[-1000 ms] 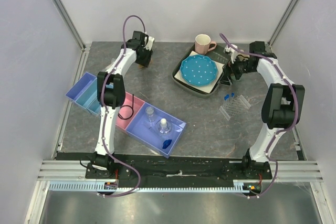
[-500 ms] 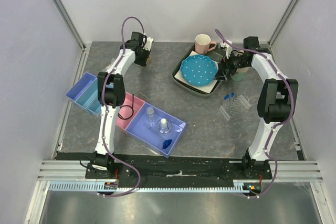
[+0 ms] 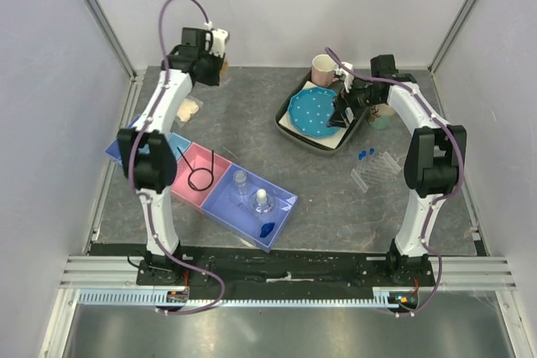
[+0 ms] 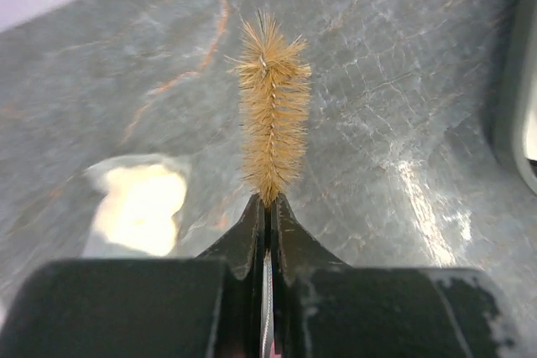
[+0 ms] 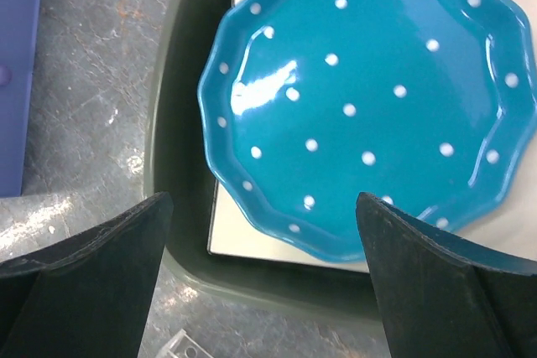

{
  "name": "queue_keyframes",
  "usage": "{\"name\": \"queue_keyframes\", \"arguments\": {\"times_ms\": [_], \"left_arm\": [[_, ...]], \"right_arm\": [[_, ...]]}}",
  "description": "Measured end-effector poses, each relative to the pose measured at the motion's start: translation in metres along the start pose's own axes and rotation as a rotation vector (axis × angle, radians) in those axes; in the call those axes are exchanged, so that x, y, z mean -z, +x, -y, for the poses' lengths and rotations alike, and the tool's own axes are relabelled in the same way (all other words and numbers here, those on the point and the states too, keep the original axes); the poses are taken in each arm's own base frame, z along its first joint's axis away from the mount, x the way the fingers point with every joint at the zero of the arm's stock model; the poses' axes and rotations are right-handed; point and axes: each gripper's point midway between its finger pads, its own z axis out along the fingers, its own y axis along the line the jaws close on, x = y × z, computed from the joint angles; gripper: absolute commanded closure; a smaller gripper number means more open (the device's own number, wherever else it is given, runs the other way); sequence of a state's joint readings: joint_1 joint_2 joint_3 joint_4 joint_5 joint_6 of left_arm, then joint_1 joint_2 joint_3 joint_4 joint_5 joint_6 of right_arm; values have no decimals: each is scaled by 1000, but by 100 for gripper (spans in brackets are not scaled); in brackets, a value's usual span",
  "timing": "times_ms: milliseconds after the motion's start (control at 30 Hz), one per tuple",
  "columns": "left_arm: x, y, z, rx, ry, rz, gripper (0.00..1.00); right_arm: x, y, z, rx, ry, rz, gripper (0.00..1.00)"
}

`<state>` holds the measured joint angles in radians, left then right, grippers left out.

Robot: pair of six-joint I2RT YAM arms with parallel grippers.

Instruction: Organize the chemistry lab equipment

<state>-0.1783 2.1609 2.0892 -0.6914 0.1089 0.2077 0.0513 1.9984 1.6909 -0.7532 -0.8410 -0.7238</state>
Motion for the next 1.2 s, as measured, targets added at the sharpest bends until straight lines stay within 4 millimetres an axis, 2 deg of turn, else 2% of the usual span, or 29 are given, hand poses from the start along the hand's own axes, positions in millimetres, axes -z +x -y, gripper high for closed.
{"name": "queue_keyframes", "arguments": {"times_ms": [67,167,233,300,367,467,700,800,867,1100,1200], "left_arm": [[46,-14,-5,0,-29,68,98],[117,-17,-17,9,-95,158,98],[153,-11,-23,19,-136,201,98],[184,8,-29,35,-183,213,98],[201,25,-34,49,-223,210,98],[210,66,-32,92,-253,131,98],[201,153,-18,196,-256,-100,98],[202,173,-17,214,-272,-152,98],[204,179,-22,222,-295,-164,98],[215,212,-67,270,-432,-221,98],[212,226,-83,267,-467,-267,98]], "right_arm": [[-8,-5,-8,12,-18,0,2],[-18,-10,-18,28,-40,-1,2],[-24,-12,-24,36,-55,-4,2],[-32,-14,-32,47,-73,-8,2],[-37,-16,-39,55,-88,-11,2],[-43,-21,-49,68,-106,-13,2],[-37,-33,-62,83,-106,1,2],[-32,-38,-65,90,-100,10,2],[-29,-39,-67,93,-96,14,2],[-34,-32,-76,70,-111,-1,2],[-36,-29,-79,62,-115,-6,2]]}}
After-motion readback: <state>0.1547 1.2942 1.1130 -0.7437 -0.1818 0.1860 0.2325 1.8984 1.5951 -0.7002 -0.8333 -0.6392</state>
